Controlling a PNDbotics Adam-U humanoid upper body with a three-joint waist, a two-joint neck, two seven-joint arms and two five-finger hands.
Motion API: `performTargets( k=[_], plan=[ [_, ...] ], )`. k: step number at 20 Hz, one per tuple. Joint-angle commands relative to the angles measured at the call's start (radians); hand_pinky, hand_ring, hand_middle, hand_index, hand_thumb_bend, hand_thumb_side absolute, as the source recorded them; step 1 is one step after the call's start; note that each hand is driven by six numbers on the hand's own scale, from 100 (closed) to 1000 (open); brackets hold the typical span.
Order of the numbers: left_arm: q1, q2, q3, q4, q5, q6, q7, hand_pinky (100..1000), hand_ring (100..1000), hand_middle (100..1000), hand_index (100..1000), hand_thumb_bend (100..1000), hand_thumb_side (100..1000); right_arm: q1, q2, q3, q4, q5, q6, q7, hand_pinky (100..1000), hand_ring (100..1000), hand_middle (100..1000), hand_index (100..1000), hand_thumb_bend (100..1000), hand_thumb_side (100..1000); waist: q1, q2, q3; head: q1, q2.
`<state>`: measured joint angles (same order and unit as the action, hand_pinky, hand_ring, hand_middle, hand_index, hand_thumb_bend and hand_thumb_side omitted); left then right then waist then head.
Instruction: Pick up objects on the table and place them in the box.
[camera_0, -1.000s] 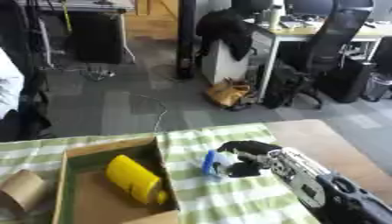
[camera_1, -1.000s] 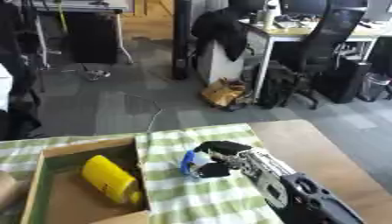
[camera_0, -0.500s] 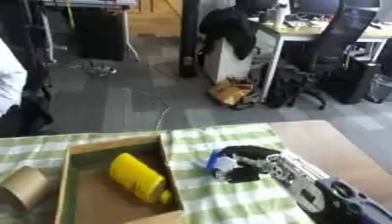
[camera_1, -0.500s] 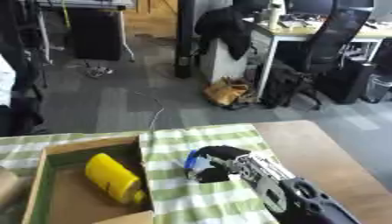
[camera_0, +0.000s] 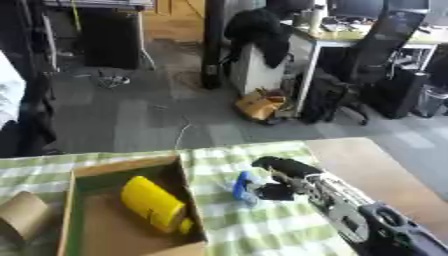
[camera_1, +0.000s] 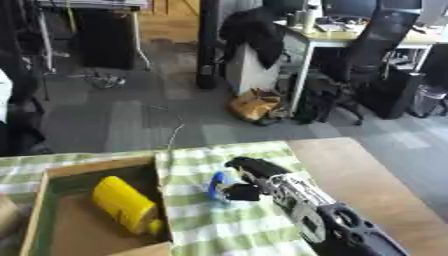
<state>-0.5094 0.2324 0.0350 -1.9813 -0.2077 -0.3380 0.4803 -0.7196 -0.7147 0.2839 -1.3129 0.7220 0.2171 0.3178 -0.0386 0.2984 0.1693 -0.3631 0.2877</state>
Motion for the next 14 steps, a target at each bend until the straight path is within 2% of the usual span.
performTargets(
  k=[1,5,14],
  plan=[
    [-0.016,0.007,0.0,-0.019,0.001,0.0,-0.001,925,966,941,972,100,1000,-0.009,-0.043,-0.013,-0.013,0.019,0.018,-0.001,1000,1000,1000,1000,250,1000,0.002,-0.012,0.005,-0.009,-0.016],
    [-0.019,0.004,-0.001,-0.019,0.003,-0.001,-0.003,924,966,940,971,100,1000,-0.011,-0.041,-0.014,0.004,0.021,0.04,0.006,1000,1000,1000,1000,236,1000,0.003,-0.004,0.019,-0.017,-0.028],
    [-0.026,0.0,-0.002,-0.019,0.005,-0.001,-0.009,924,965,937,967,100,1000,-0.009,-0.044,-0.021,0.03,0.011,-0.021,0.154,1000,1000,1000,1000,296,1000,-0.002,0.012,0.036,-0.03,-0.039]
  ],
)
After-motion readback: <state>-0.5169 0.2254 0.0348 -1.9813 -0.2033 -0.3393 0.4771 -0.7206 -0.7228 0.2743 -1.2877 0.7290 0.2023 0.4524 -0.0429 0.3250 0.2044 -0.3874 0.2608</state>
